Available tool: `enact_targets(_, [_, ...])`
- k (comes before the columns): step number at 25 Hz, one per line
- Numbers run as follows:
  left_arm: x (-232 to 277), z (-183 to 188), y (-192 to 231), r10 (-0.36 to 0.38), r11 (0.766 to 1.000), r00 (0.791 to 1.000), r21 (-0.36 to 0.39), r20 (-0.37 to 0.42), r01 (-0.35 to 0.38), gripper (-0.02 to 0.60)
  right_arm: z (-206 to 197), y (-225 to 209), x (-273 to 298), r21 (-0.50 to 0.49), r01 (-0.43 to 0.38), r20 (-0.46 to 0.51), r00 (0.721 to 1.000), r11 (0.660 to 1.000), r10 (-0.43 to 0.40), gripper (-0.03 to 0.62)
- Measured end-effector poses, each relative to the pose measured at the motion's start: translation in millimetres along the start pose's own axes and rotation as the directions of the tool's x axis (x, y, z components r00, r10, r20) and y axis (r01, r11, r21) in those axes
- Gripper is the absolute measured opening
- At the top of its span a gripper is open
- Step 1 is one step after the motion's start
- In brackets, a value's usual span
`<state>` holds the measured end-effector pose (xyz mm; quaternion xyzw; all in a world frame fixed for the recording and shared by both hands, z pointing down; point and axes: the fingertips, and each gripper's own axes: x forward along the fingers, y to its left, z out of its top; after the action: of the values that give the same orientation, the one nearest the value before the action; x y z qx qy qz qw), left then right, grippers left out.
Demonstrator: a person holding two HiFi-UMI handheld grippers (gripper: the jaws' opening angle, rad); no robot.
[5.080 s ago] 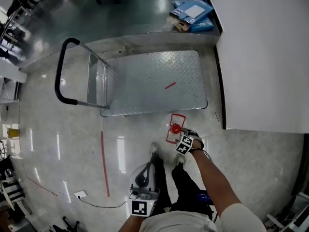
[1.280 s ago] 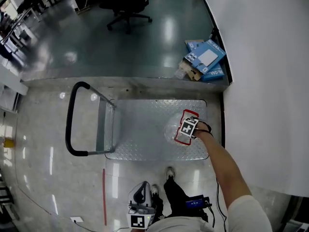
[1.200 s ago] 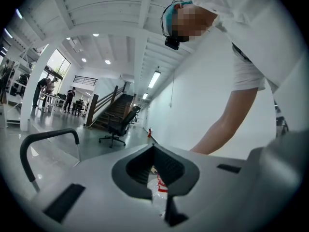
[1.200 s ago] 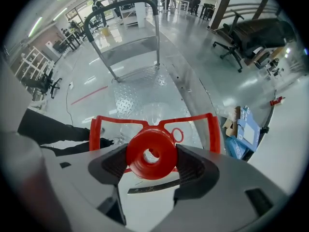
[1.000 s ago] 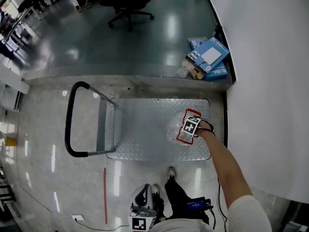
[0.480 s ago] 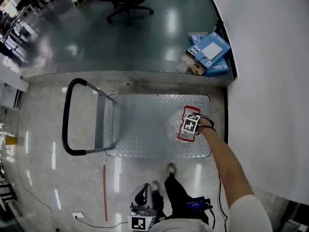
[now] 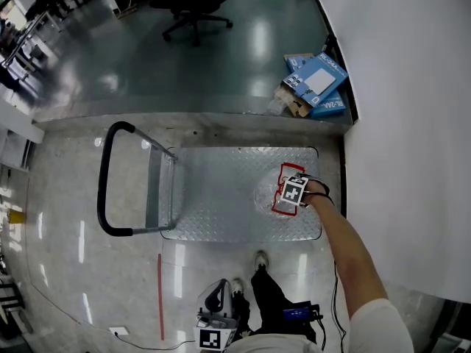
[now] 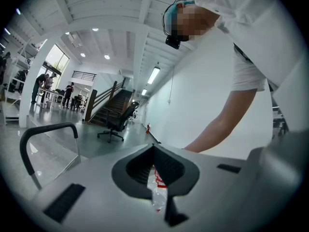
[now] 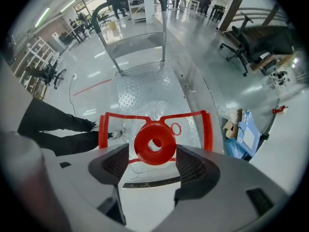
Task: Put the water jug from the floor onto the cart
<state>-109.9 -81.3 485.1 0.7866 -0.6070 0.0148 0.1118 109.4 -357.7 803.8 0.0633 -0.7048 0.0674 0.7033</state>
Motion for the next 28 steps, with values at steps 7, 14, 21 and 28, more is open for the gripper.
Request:
enact_targets(7, [-14.9, 30.9, -7.2, -0.06, 0.998, 0.993, 0.034, 0.097, 0.057, 0.003, 14.0, 8.6, -117.6, 0.328, 0.116, 0.386, 0.889, 0.938, -0.245, 0.027])
enact_targets(14, [-39.5, 75.1, -23.0, -0.184, 0.981, 0.963, 0.104, 0.194, 0.166, 0.003, -26.3, 106.9, -319.7, 0.762, 0.12, 0.572, 0.335, 0.636, -0.748, 0.011])
enact_targets(21, [-63.5, 107.0, -39.8, -0.192, 0.98, 0.946, 0.103, 0.263, 0.17, 0.003, -64.2, 235.0, -427.4, 0.89, 0.06, 0.452, 0.024, 0.453, -0.892, 0.011])
enact_targets(28, [-79.4, 120.5, -76.8, -0.195, 0.978, 0.937, 0.124, 0.289, 0.165, 0.003, -88.5, 311.9, -445.3, 0.9, 0.011, 0.436, -0.038, 0.436, -0.899, 0.011])
